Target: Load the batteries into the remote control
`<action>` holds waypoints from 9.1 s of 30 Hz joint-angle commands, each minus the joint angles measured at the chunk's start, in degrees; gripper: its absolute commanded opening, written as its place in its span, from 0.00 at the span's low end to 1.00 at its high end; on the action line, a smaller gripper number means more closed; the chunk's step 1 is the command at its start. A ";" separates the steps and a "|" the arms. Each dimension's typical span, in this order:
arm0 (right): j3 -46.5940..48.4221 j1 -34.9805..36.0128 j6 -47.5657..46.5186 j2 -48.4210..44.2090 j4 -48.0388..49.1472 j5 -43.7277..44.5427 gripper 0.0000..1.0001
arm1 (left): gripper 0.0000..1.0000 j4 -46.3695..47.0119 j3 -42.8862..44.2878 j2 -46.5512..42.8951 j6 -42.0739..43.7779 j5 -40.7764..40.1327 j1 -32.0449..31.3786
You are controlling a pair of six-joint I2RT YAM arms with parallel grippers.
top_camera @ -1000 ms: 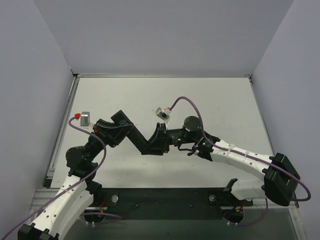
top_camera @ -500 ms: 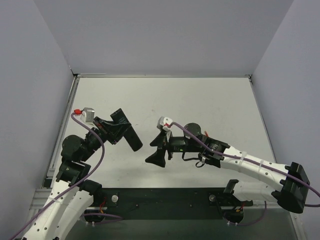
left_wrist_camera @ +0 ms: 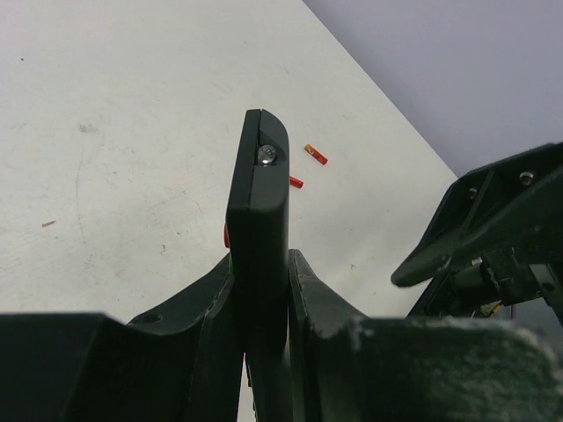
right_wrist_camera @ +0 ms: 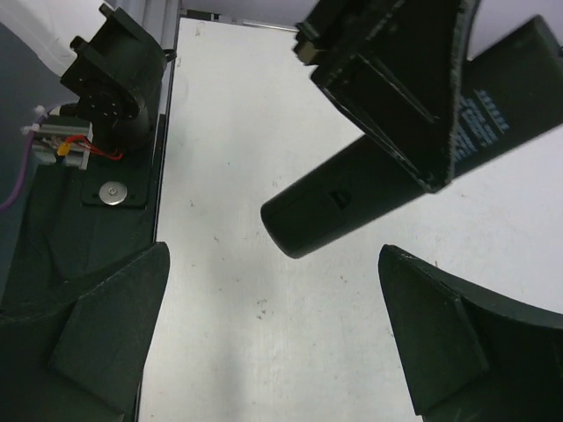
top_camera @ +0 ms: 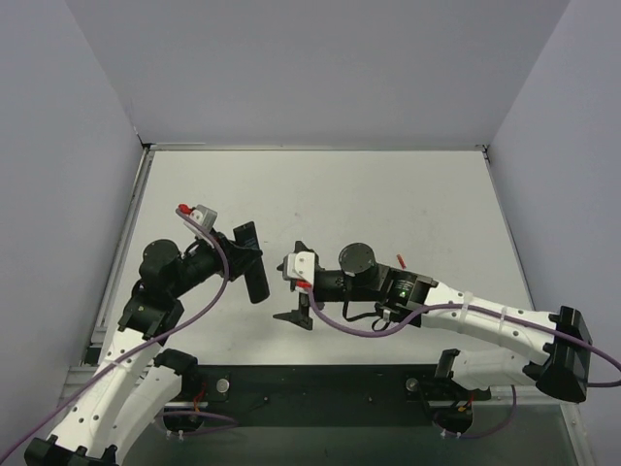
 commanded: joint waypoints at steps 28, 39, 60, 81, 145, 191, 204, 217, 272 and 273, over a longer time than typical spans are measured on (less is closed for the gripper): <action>4.94 12.87 -21.45 13.92 4.51 18.70 0.91 | 0.00 9.19 -5.93 -5.39 -6.63 3.63 1.45; 3.71 13.13 -19.96 13.22 1.61 17.91 0.76 | 0.00 8.84 -5.76 -5.04 -10.67 0.81 1.62; 2.39 13.22 -23.03 12.25 4.06 21.78 0.75 | 0.00 7.61 -4.35 -4.95 -12.43 3.98 1.89; 2.48 13.48 -22.86 11.63 3.63 20.72 0.75 | 0.00 6.03 -3.74 -4.51 -12.34 2.92 1.97; 6.79 4.61 -17.24 22.53 -15.80 -0.37 0.19 | 0.00 26.04 -14.28 4.27 -12.24 -4.46 2.50; -1.13 -9.81 47.98 25.78 9.96 3.85 0.69 | 0.00 36.18 -19.03 21.42 -13.31 -14.13 -4.53; -0.34 -8.23 47.37 27.81 9.95 8.59 0.39 | 0.00 35.91 -18.94 21.15 -13.48 -14.13 -4.53; 0.54 -8.14 46.66 29.30 10.39 7.36 0.36 | 0.00 36.26 -19.12 20.98 -14.27 -13.16 -4.53; 14.87 -22.11 33.22 33.63 -27.57 25.64 0.61 | 0.00 31.96 -26.50 -0.38 -19.46 -12.81 -4.71; 14.61 -22.38 32.87 32.39 -27.84 25.56 0.62 | 0.00 31.70 -26.50 -1.08 -19.63 -12.55 -4.71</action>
